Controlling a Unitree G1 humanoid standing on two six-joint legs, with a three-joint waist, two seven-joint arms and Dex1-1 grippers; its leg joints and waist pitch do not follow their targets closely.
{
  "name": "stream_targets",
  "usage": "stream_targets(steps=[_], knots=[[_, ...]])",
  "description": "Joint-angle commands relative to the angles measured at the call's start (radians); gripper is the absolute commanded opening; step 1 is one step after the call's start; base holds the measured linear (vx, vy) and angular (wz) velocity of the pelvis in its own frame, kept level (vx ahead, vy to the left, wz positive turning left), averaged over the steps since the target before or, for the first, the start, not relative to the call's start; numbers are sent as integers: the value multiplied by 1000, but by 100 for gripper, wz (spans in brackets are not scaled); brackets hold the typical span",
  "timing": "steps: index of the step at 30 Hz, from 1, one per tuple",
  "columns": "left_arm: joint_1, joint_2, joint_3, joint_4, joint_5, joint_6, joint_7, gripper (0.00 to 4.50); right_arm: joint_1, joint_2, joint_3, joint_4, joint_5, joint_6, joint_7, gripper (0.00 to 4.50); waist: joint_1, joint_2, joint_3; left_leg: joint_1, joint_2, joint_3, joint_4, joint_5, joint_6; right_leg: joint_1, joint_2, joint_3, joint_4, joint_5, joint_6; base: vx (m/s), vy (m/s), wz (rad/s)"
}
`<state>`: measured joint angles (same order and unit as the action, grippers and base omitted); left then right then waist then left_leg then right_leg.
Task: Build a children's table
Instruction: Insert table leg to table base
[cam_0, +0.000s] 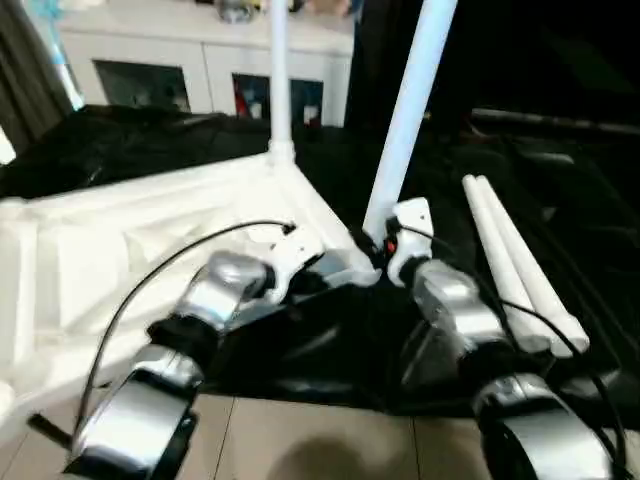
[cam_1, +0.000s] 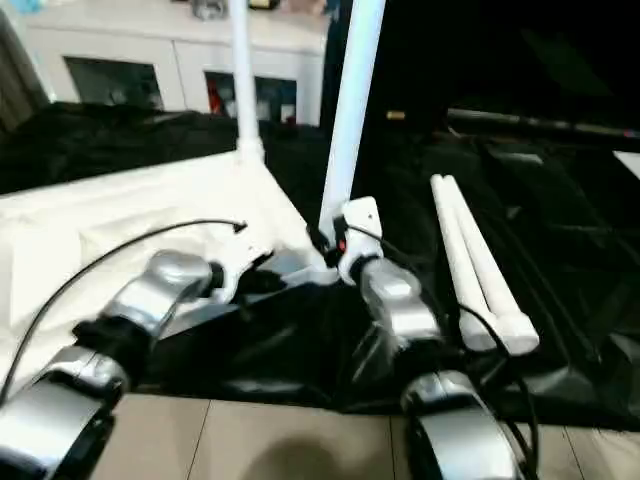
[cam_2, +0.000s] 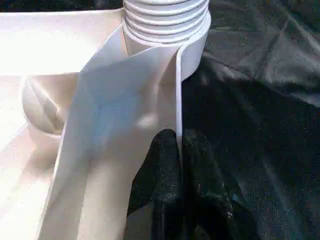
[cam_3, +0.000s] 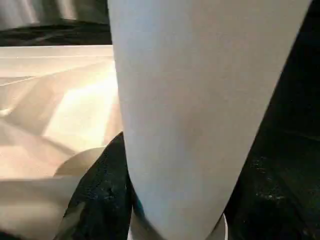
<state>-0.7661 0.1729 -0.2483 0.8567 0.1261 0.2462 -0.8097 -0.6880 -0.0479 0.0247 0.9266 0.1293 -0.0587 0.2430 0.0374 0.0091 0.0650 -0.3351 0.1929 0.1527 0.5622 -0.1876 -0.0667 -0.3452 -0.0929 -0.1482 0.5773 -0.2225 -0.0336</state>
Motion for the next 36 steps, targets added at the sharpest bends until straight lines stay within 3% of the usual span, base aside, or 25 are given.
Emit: stream_targets(steps=[1, 2, 3, 4, 5, 6, 7, 8, 9, 10, 12, 13, 19, 21, 23, 25, 27, 29, 31, 33, 34, 36], knots=[[-38, -28, 21, 10, 6, 25, 71, 0, 38, -9, -37, 176, -32, 62, -166, 191, 33, 19, -34, -48, 108, -6, -215, -905, -38, 56, -12, 57, 99, -154, -51, -25, -46, 24], [-40, -35, 20, 12, 7, 28, 78, 0, 29, -1, -43, 187, -27, 62, -185, 191, 29, -47, -47, 49, 45, 21, -121, -732, -38, -39, -44, 124, 1, -445, -31, 49, -136, 18], [-43, -44, 18, 13, 11, 30, 87, 0, 14, 12, -55, 204, -19, 67, -220, 191, 32, -65, -41, 95, -5, 12, 48, -468, -14, -108, -131, 132, -147, -902, -22, 49, -136, 18], [-44, -45, 16, 14, 13, 30, 89, 0, 9, 16, -56, 210, -22, 66, -230, 191, 43, -64, -46, 36, 4, -3, 36, -309, 10, -53, -156, 161, -139, -937, -14, 76, -74, -34], [-45, -47, 14, 15, 14, 30, 91, 0, 4, 20, -56, 215, -24, 66, -240, 191, 54, -52, -57, -57, 23, -24, -44, -127, -3, 28, -119, 130, -79, -730, -17, 85, 11, -34], [-46, -48, 10, 16, 16, 26, 94, 0, -4, 27, -57, 224, -28, 64, -252, 191, 59, -32, -76, -32, 40, -23, -67, -96, -29, 9, -72, 113, -50, -393, -50, 85, 11, -34], [-46, -48, 6, 16, 17, 27, 101, 0, -18, 37, -57, 239, -32, 61, -272, 191, 53, -25, -75, -11, 45, -16, -66, -153, -32, -11, -56, 115, -34, -183, -114, 0, 0, 0], [-44, -46, 5, 15, 17, 24, 98, 0, -23, 42, -57, 243, -30, 59, -276, 191, 48, -26, -73, -6, 45, -12, -66, -196, -36, -14, -56, 118, -33, -148, -144, 0, 0, 0], [-43, -46, 4, 15, 16, 23, 98, 0, -28, 46, -61, 249, -28, 53, -280, 191, 44, -28, -67, -9, 39, -4, -69, -271, -36, -10, -57, 120, -39, -163, -173, 0, 0, 0], [-43, -45, 3, 17, 16, 21, 98, 0, -34, 52, -67, 257, -25, 46, -283, 191, 43, -33, -66, -18, 35, -4, -73, -299, -32, 0, -61, 116, -44, -234, -160, 0, 0, 0], [-41, -41, -1, 22, 20, 13, 98, 0, -45, 58, -66, 270, -33, 30, -285, 191, 47, -34, -68, -10, 37, -3, -73, -313, -26, -6, -69, 119, -58, -319, -134, 0, 0, 0], [-40, -40, 0, 23, 21, 12, 100, 0, -52, 60, -66, 276, -37, 26, -295, 191, 47, -34, -66, -14, 38, -4, -77, -309, -27, -4, -68, 119, -61, -332, -123, 0, 0, 0], [-40, -35, 2, 24, 19, 6, 102, 0, -67, 60, -65, 287, -38, -1, -261, 191, 46, -35, -66, -15, 41, -4, -81, -314, -31, -5, -68, 119, -64, -337, -112, 0, 0, 0], [-41, -33, -2, 26, 21, -2, 100, 0, -72, 60, -74, 286, -30, -12, -239, 247, 46, -34, -65, -15, 41, -3, -81, -311, -28, -5, -68, 120, -65, -329, -112, 0, 0, 0], [-41, -28, -8, 28, 26, -18, 98, 0, -79, 55, -68, 284, -41, -31, -220, 263, 46, -31, -67, -13, 42, -3, -81, -309, -27, -6, -68, 120, -64, -322, -117, 0, 0, 0], [-40, -23, -12, 26, 28, -29, 91, 0, -86, 51, -66, 281, -44, -44, -197, 281, 47, -35, -70, -19, 42, -1, -80, -268, -21, 1, -67, 120, -57, -258, -131, 0, 0, 0], [-37, -15, -17, 20, 28, -43, 73, 0, -97, 48, -65, 267, -35, -60, -133, 306, 48, -31, -70, -20, 41, 3, -77, -238, -2, 4, -68, 118, -56, -224, -144, 0, 0, 0], [-36, -4, -18, 14, 26, -52, 55, 0, -110, 44, -101, 222, 26, -54, -14, 318, 48, -30, -70, -21, 42, 4, -77, -226, 7, 6, -67, 118, -55, -213, -151, 0, 0, 0], [-36, -1, -19, 12, 26, -57, 50, 0, -112, 38, -105, 199, 42, -53, 39, 340, 49, -31, -76, -24, 44, 5, -72, -188, 25, 13, -68, 118, -46, -145, -166, 0, 0, 0], [-32, 9, -25, 2, 25, -86, 35, 0, -99, 17, -92, 142, 59, -40, 140, 357, 49, -31, -84, -27, 41, 10, -57, -62, 68, 16, -60, 114, -22, 63, -209, 0, 0, 0], [-29, 14, -29, -5, 24, -99, 21, 0, -88, 4, -82, 109, 65, -29, 186, 357, 50, -29, -85, -27, 42, 11, -54, -43, 81, 15, -61, 114, -18, 106, -221, 0, 0, 0], [-14, 32, -43, -29, 20, -146, -35, 0, -41, -41, -41, 3, 70, 13, 302, 387, 50, -31, -92, -31, 37, 15, -40, 29, 142, 19, -60, 111, -1, 263, -257, 0, 0, 0]])
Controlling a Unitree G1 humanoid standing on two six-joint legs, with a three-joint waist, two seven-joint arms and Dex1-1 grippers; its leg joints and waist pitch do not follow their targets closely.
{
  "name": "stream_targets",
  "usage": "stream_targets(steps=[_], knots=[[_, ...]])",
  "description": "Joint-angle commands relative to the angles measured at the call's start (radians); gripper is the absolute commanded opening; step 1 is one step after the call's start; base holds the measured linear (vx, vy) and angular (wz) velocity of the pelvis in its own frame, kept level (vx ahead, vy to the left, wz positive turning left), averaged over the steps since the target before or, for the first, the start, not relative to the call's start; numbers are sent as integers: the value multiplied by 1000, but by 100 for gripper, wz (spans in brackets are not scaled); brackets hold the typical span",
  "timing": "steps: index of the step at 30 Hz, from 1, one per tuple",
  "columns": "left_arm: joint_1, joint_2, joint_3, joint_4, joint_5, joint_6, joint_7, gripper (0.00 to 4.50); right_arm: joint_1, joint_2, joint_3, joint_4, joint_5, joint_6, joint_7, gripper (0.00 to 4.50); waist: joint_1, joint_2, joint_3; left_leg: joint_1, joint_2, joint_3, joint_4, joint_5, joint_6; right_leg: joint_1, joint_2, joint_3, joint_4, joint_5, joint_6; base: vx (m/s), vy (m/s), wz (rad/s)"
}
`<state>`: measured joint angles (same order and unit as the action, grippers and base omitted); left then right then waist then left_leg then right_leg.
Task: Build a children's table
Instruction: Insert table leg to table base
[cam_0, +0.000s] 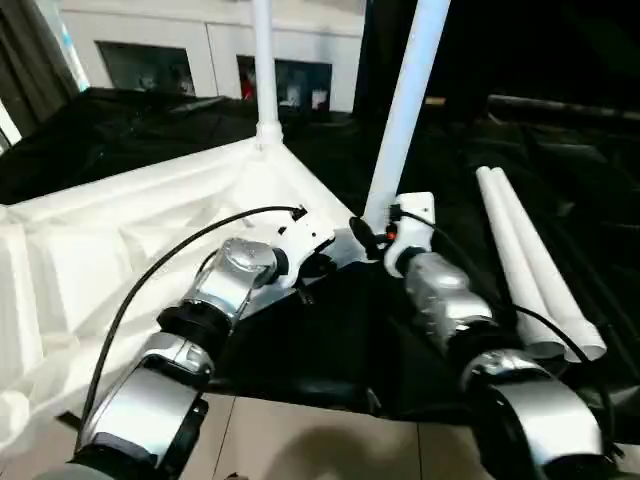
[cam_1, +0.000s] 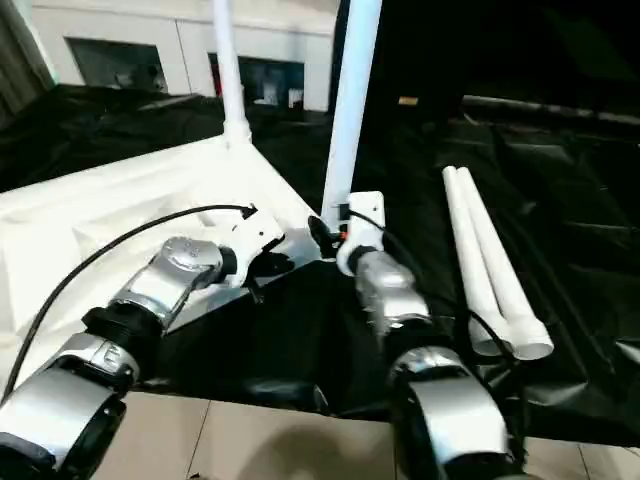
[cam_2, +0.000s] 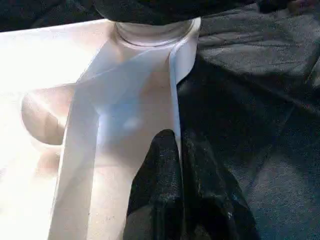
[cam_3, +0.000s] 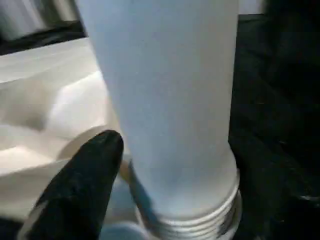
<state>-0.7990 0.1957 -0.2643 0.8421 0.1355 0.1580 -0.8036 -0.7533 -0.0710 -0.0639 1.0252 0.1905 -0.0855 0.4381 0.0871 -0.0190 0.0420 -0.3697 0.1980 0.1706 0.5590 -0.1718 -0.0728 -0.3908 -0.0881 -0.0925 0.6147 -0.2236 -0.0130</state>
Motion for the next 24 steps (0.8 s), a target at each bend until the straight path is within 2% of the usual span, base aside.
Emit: stream_targets(steps=[1, 3, 5, 6, 7, 8, 10, 14, 21, 24], knots=[[19, 9, -27, -15, 10, -58, -41, 0, 24, -17, 47, -95, 9, 40, 107, 397, 0, -3, -69, 4, 32, -3, -37, 14, 148, 64, -64, 56, -39, 265, -278, 0, 0, 0], [31, 26, -36, -36, 3, -84, -88, 0, 75, -67, 90, -199, 7, 79, 213, 408, 5, -5, -70, 1, 30, -3, -29, 46, 187, 69, -61, 53, -35, 319, -278, 0, 0, 0], [48, 41, -41, -65, -17, -109, -151, 0, 126, -122, 128, -295, 6, 113, 312, 408, 6, -1, -69, 2, 32, -3, -27, 45, 198, 65, -62, 51, -34, 322, -284, 0, 0, 0], [60, 55, -46, -91, -31, -112, -200, 0, 161, -162, 152, -362, 8, 131, 379, 408, 11, -5, -71, 1, 34, -2, -24, 41, 196, 67, -61, 51, -34, 316, -281, 0, 0, 0], [64, 59, -48, -99, -35, -114, -216, 0, 173, -175, 159, -385, 9, 138, 401, 408, 11, -3, -70, 1, 37, -2, -24, 37, 195, 65, -61, 50, -32, 315, -286, 0, 0, 0], [72, 70, -56, -111, -38, -131, -245, 0, 191, -197, 169, -416, 11, 144, 433, 408, 9, -1, -68, 0, 39, -1, -25, 24, 190, 60, -60, 49, -33, 287, -289, 0, 0, 0], [93, 101, -77, -145, -43, -160, -315, 0, 230, -253, 189, -482, 10, 145, 511, 408, 13, 4, -64, 2, 42, -1, -29, -35, 159, 61, -65, 51, -42, 198, -286, 0, 0, 0], [117, 127, -86, -180, -57, -172, -380, 0, 273, -309, 218, -560, 8, 162, 587, 408, 12, 3, -63, 4, 44, 1, -32, -78, 123, 57, -63, 53, -45, 142, -281, 0, 0, 0], [147, 134, -84, -242, -81, -149, -426, 0, 294, -318, 229, -602, 9, 193, 608, 408, 20, 2, -59, 6, 44, 3, -34, -126, 80, 52, -65, 57, -49, 67, -269, 0, 0, 0], [148, 134, -84, -237, -76, -153, -422, 0, 290, -314, 242, -583, -12, 188, 602, 372, 20, 2, -59, 5, 42, 2, -35, -139, 64, 53, -66, 57, -51, 35, -254, 0, 0, 0]])
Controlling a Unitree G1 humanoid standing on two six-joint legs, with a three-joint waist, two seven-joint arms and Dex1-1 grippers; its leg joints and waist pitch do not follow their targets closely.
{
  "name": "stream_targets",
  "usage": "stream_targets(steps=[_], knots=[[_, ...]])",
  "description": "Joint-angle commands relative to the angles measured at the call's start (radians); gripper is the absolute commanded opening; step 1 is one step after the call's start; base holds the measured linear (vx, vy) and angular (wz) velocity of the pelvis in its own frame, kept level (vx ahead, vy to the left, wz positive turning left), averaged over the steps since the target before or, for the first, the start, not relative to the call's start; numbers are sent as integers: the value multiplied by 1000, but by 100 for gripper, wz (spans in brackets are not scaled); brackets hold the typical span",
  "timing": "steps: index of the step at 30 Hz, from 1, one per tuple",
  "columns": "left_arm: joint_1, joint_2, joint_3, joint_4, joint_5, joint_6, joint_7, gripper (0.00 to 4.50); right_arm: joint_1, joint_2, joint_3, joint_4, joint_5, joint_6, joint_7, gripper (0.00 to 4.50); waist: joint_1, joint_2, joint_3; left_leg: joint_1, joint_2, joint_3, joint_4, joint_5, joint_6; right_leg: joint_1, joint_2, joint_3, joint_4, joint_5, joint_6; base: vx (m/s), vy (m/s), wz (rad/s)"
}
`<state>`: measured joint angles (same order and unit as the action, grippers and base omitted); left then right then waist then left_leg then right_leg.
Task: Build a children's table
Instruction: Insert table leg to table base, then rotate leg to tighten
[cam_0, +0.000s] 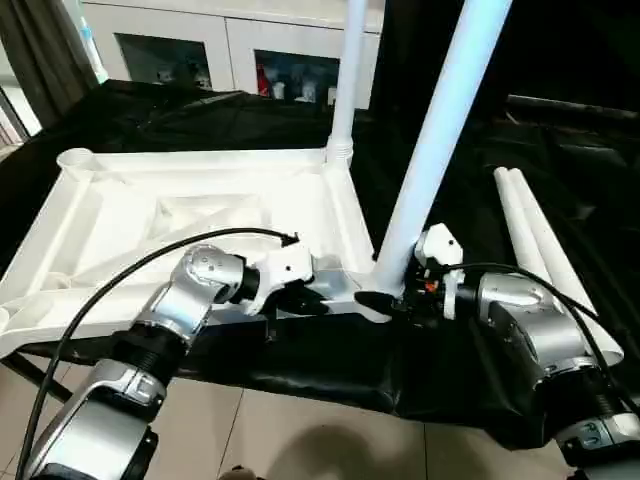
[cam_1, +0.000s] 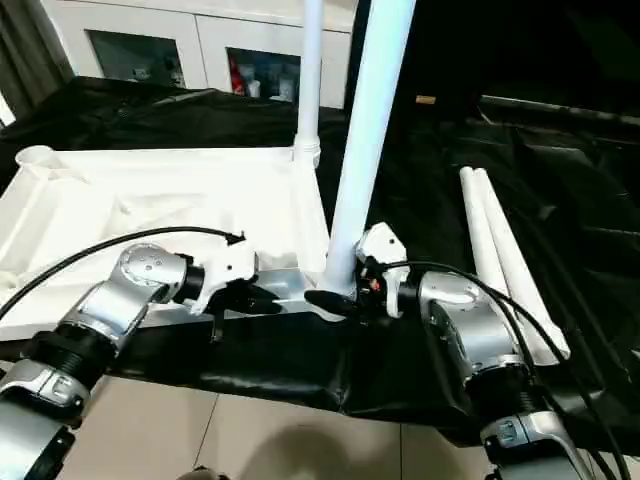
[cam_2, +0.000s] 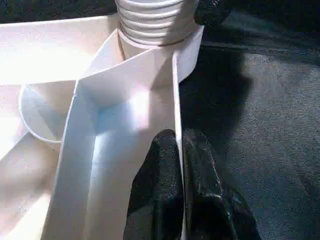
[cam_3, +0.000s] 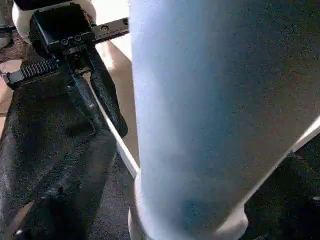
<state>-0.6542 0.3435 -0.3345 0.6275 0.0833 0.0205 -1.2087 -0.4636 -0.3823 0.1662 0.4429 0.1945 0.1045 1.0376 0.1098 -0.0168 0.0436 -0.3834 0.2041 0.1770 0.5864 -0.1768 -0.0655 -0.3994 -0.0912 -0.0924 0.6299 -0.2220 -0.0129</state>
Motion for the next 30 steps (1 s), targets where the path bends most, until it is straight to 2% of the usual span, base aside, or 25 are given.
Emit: stream_targets(steps=[1, 6, 12, 21, 23, 26, 27, 29, 30], knots=[[3, -14, -14, -21, -23, -16, -17, 0, 0, -2, 12, 0, -17, -2, 1, 363, -3, 0, -61, 18, 35, -4, -62, -127, 55, 62, -62, 57, -65, 43, -251, 0, 0, 0], [6, -8, -10, -28, -15, -9, -12, 0, -5, -3, 19, 19, -41, -12, -17, 328, -2, -1, -65, 16, 32, -5, -57, -85, 69, 63, -59, 56, -57, 110, -257, 0, 0, 0], [9, -8, -10, -27, -11, -9, -8, 0, -9, -5, 29, 43, -68, -33, -26, 273, -2, -1, -66, 17, 32, -4, -55, -89, 71, 64, -60, 56, -57, 102, -257, 0, 0, 0], [10, -8, -9, -21, -9, -6, -2, 0, -4, 10, 30, 68, -82, -37, -39, 265, -2, -1, -66, 16, 32, -5, -54, -86, 77, 65, -60, 55, -55, 105, -261, 0, 0, 0], [-2, -22, 4, 6, -1, 17, 49, 0, -1, 43, -4, 95, -63, 3, -111, 265, -3, 0, -65, 17, 32, -5, -55, -96, 73, 64, -60, 55, -57, 87, -261, 0, 0, 0], [-41, -71, 39, 85, 9, 66, 175, 0, 3, 106, -44, 145, -70, 29, -265, 265, -11, 1, -56, 23, 31, -4, -65, -166, 36, 58, -61, 55, -73, -36, -245, 0, 0, 0], [-53, -87, 48, 110, 11, 81, 214, 0, 4, 127, -54, 159, -74, 37, -318, 265, -14, 3, -47, 32, 32, -7, -73, -247, 0, 55, -65, 55, -91, -198, -217, 0, 0, 0], [-80, -119, 56, 160, 23, 107, 288, 0, -4, 185, -87, 206, -86, 64, -477, 264, -19, 3, -44, 38, 31, -9, -78, -290, -26, 52, -66, 56, -101, -285, -193, 0, 0, 0], [-97, -144, 63, 189, 27, 124, 338, 0, -13, 222, -109, 238, -86, 75, -567, 264, -22, 3, -47, 38, 32, -14, -80, -306, -40, 53, -70, 57, -103, -324, -178, 0, 0, 0]])
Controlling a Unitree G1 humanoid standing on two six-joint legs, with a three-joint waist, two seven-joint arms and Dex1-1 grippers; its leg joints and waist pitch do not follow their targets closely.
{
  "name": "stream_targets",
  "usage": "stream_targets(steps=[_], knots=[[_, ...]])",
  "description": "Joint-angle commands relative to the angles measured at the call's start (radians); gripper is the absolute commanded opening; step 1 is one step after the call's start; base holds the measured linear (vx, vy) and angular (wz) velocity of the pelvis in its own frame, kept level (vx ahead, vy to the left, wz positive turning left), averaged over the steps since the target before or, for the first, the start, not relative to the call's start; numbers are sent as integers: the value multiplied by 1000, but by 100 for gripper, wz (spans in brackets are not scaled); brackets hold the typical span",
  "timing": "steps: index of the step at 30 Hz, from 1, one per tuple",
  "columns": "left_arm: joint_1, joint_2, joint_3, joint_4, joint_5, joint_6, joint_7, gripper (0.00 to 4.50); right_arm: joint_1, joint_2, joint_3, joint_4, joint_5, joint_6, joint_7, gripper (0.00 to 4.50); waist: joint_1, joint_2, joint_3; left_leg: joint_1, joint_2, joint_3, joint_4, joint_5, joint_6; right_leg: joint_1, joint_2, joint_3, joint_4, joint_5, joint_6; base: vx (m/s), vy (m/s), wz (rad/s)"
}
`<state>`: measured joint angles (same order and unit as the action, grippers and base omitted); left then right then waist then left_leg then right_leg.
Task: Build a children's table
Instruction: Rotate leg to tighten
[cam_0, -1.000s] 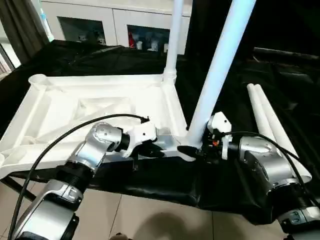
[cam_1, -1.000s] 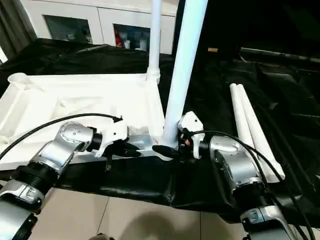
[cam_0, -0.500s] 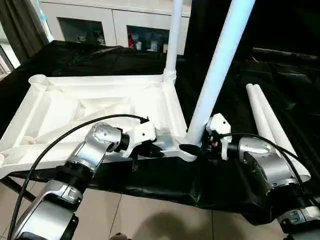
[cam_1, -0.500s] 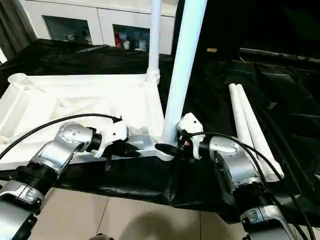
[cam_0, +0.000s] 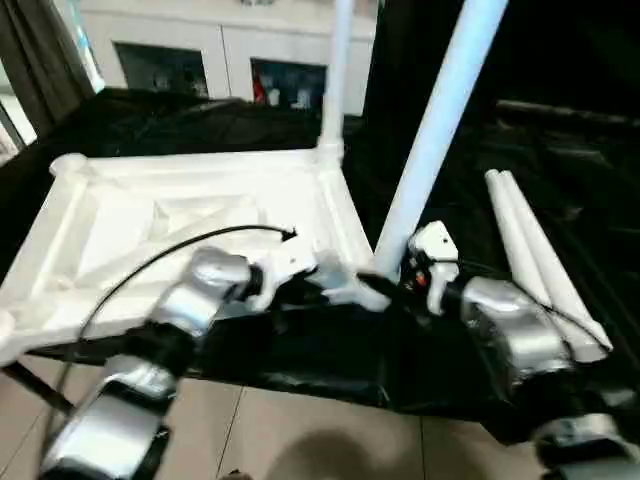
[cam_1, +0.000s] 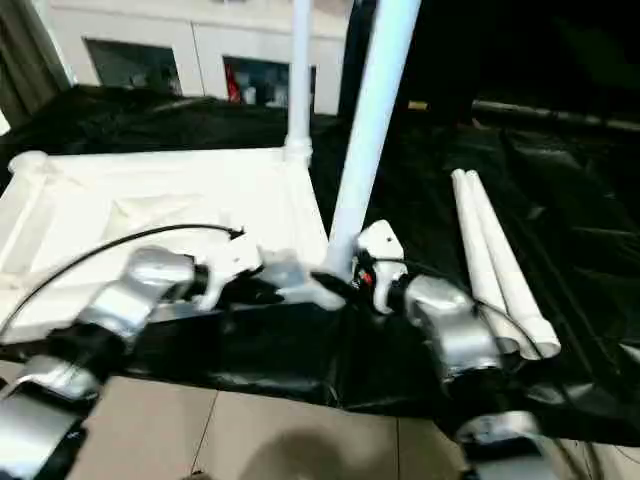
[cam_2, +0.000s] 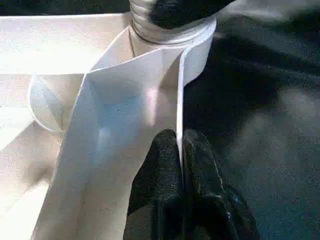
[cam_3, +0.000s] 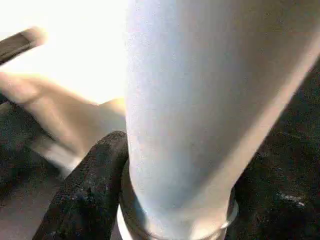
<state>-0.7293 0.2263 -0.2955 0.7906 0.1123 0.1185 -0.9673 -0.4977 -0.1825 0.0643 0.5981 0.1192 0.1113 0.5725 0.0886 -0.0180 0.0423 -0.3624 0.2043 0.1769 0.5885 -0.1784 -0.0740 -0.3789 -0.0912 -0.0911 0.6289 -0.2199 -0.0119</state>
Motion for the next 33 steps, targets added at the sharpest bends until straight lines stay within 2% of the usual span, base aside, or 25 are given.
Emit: stream_targets(steps=[1, 4, 8, 11, 12, 14, 16, 17, 18, 22, 26, 28, 29, 31, 33], knots=[[-41, -56, 31, 59, 2, 43, 157, 0, 7, 66, -29, 123, -10, 73, -199, 264, -4, 10, -46, 15, 31, -15, -83, -301, -40, 31, -70, 57, -102, -329, -172, 0, 0, 0], [-72, -103, 39, 101, 11, 71, 252, 0, -30, 132, -50, 197, -18, 66, -337, 264, -8, 10, -42, 21, 29, -16, -86, -343, -46, 23, -68, 56, -113, -364, -155, 0, 0, 0], [-92, -137, 27, 119, 23, 61, 267, 0, -93, 172, -42, 278, -43, 30, -411, 264, -9, 9, -42, 23, 26, -20, -88, -374, -36, 24, -71, 53, -125, -440, -125, 0, 0, 0], [-97, -138, 22, 128, 33, 42, 273, 0, -111, 182, -62, 298, -32, 13, -418, 264, -8, 8, -47, 21, 29, -18, -92, -341, -27, 27, -68, 54, -122, -368, -129, 0, 0, 0], [-105, -137, 19, 143, 39, 33, 272, 0, -130, 190, -78, 317, -27, -16, -404, 264, -7, 7, -48, 19, 29, -16, -93, -323, -22, 29, -67, 55, -119, -325, -140, 0, 0, 0], [-108, -131, 14, 154, 43, 24, 270, 0, -143, 193, -84, 325, -24, -49, -374, 264, -8, 9, -48, 17, 30, -16, -94, -315, -21, 31, -65, 54, -115, -297, -153, 0, 0, 0], [-108, -127, 11, 157, 44, 21, 268, 0, -147, 193, -85, 326, -21, -65, -359, 320, -7, 8, -49, 17, 31, -14, -93, -308, -17, 32, -67, 56, -113, -269, -169, 0, 0, 0], [-107, -119, 12, 158, 44, 13, 264, 0, -153, 187, -78, 326, -25, -89, -335, 320, -7, 8, -49, 17, 31, -14, -93, -308, -17, 32, -67, 56, -113, -269, -169, 0, 0, 0], [-102, -106, 9, 155, 45, -6, 245, 0, -153, 172, -63, 317, -33, -108, -300, 341, -6, 10, -49, 16, 30, -12, -92, -308, -10, 34, -67, 55, -113, -256, -172, 0, 0, 0], [-91, -74, 7, 150, 44, -44, 200, 0, -141, 124, -38, 274, -35, -121, -192, 371, -4, 7, -54, 8, 29, -10, -87, -235, 19, 42, -66, 55, -103, -185, -186, 0, 0, 0], [-76, -30, 7, 133, 34, -77, 121, 0, -88, 30, -14, 140, 7, -78, 41, 371, 2, 5, -58, 4, 27, -7, -79, -151, 62, 50, -60, 53, -89, -43, -214, 0, 0, 0], [-62, -10, -2, 112, 29, -115, 70, 0, -61, -15, 1, 80, 21, -54, 123, 371, 4, 6, -63, -1, 30, -10, -74, -107, 90, 55, -62, 51, -78, 43, -234, 0, 0, 0], [-47, 4, -9, 86, 17, -141, 13, 0, -44, -49, 14, 46, 23, -43, 175, 371, 1, 9, -64, -3, 31, -9, -74, -103, 91, 52, -61, 51, -75, 58, -242, 0, 0, 0], [-28, 20, -19, 52, 3, -152, -50, 0, -28, -85, 27, 13, 24, -31, 226, 371, 3, 8, -63, 2, 31, -6, -70, -103, 100, 51, -59, 51, -73, 89, -267, 0, 0, 0], [-3, 40, -34, 6, -12, -152, -128, 0, -13, -122, 44, -17, 21, -28, 285, 371, 6, 8, -63, 1, 33, -4, -69, -100, 103, 51, -61, 50, -70, 98, -277, 0, 0, 0]])
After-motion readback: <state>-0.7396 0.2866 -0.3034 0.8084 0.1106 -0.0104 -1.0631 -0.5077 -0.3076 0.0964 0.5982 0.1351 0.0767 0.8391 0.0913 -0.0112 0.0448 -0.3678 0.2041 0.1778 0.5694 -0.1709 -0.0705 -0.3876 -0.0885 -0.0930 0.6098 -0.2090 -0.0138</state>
